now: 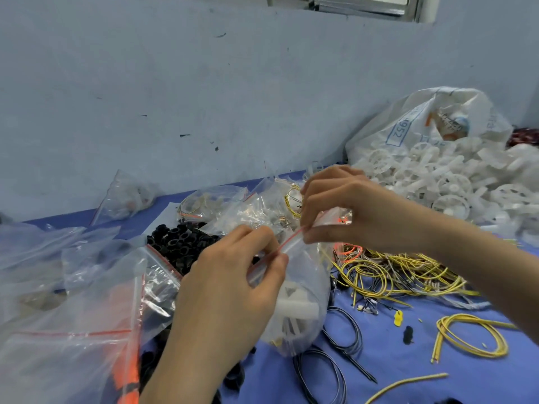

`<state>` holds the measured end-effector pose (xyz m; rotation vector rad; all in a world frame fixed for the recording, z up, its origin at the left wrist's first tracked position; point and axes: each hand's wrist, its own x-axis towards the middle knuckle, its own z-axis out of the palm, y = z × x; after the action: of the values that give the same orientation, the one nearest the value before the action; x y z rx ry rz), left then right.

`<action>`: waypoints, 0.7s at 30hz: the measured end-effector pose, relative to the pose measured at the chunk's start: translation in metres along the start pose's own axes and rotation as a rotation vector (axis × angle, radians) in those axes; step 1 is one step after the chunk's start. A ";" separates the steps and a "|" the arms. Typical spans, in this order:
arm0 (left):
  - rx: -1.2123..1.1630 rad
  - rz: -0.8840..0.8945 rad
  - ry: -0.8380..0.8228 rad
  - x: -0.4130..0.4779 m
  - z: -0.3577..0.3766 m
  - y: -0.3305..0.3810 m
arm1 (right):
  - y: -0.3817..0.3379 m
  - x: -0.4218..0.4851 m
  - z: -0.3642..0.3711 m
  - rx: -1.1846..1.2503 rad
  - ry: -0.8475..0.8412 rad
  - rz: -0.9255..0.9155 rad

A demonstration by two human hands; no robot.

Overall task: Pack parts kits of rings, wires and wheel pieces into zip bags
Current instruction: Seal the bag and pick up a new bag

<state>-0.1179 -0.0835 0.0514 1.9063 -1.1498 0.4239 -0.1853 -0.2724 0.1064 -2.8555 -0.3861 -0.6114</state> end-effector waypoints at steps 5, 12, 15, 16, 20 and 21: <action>-0.024 -0.019 0.004 0.000 0.004 -0.003 | 0.003 0.000 0.004 -0.036 -0.005 -0.027; -0.017 -0.014 -0.067 -0.001 -0.003 -0.011 | -0.007 -0.002 0.015 -0.015 0.003 -0.069; -0.016 0.008 -0.080 -0.001 -0.005 -0.007 | -0.013 0.000 0.018 -0.024 0.029 -0.098; -0.017 0.016 -0.083 0.000 -0.006 -0.005 | -0.014 0.000 0.019 -0.014 0.038 -0.101; -0.047 0.004 -0.092 0.001 -0.006 -0.001 | -0.017 0.001 0.020 0.069 0.035 -0.088; -0.049 0.000 -0.095 0.000 -0.006 -0.001 | -0.018 0.000 0.020 0.081 0.032 -0.084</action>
<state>-0.1160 -0.0784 0.0547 1.9010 -1.2115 0.3048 -0.1827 -0.2506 0.0911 -2.7604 -0.5151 -0.6400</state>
